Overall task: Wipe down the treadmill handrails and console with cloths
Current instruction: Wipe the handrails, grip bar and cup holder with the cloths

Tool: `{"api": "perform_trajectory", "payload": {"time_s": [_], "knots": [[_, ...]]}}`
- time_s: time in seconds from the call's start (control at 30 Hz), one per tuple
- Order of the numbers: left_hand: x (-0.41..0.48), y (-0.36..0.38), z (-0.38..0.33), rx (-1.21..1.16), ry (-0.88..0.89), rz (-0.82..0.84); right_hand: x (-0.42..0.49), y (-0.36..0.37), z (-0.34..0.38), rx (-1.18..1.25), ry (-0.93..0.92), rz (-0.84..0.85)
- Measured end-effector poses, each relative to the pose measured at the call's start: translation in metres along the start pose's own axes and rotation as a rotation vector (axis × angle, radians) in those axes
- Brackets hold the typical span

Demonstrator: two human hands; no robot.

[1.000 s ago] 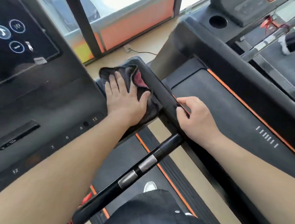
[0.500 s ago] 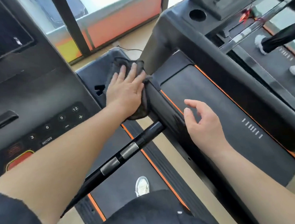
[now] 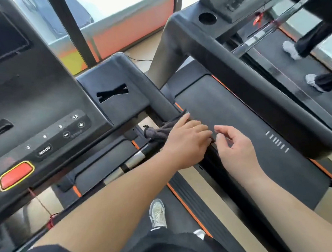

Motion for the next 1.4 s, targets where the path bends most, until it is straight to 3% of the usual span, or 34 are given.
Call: {"api": "perform_trajectory", "payload": {"time_s": [0.1,0.2,0.3,0.5,0.63,0.73,0.8,0.9,1.0,1.13,1.3,1.4], "knots": [[-0.027,-0.01,0.036,0.039,0.112,-0.018,-0.002,0.008,0.007,-0.024,-0.04,0.021],[-0.036,-0.024,0.081,-0.05,-0.217,-0.012,-0.004,0.024,0.019,-0.047,-0.082,0.043],[-0.058,-0.001,0.069,-0.09,-0.462,0.072,-0.009,0.043,0.029,-0.065,-0.115,0.06],[-0.099,-0.01,0.083,0.068,-0.356,-0.065,-0.021,0.068,0.047,-0.193,-0.342,0.035],[-0.106,-0.038,0.074,0.113,-0.237,-0.194,-0.028,0.053,0.039,-0.196,-0.347,-0.006],[-0.106,-0.042,0.092,-0.092,-0.44,-0.166,-0.036,0.026,0.019,-0.19,-0.26,-0.035],[-0.088,-0.049,0.094,-0.209,-0.536,-0.248,-0.043,0.006,0.005,-0.19,-0.199,-0.058],[-0.043,-0.065,0.059,-0.239,-0.392,-0.461,-0.055,-0.019,-0.012,-0.18,-0.116,-0.092],[-0.007,-0.022,0.015,-0.113,-0.171,-0.241,-0.07,-0.039,-0.03,-0.175,-0.064,-0.125],[0.004,0.012,-0.004,0.009,-0.293,-0.039,-0.092,-0.074,-0.054,-0.161,0.001,-0.148],[-0.036,0.03,-0.084,-0.187,-0.26,-0.149,-0.128,-0.127,-0.099,-0.105,0.088,-0.186],[-0.063,0.065,-0.177,-0.23,-0.212,-0.099,-0.157,-0.154,-0.134,-0.056,0.12,-0.177]]}}
Point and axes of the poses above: each hand's wrist, its own x-axis towards the middle knuckle, its own y-axis out of the palm, z = x × y, the point moved 7 cm from there along x, towards the middle knuckle, and after that the axes turned 4 degrees about -y, right-handed, at the moved point
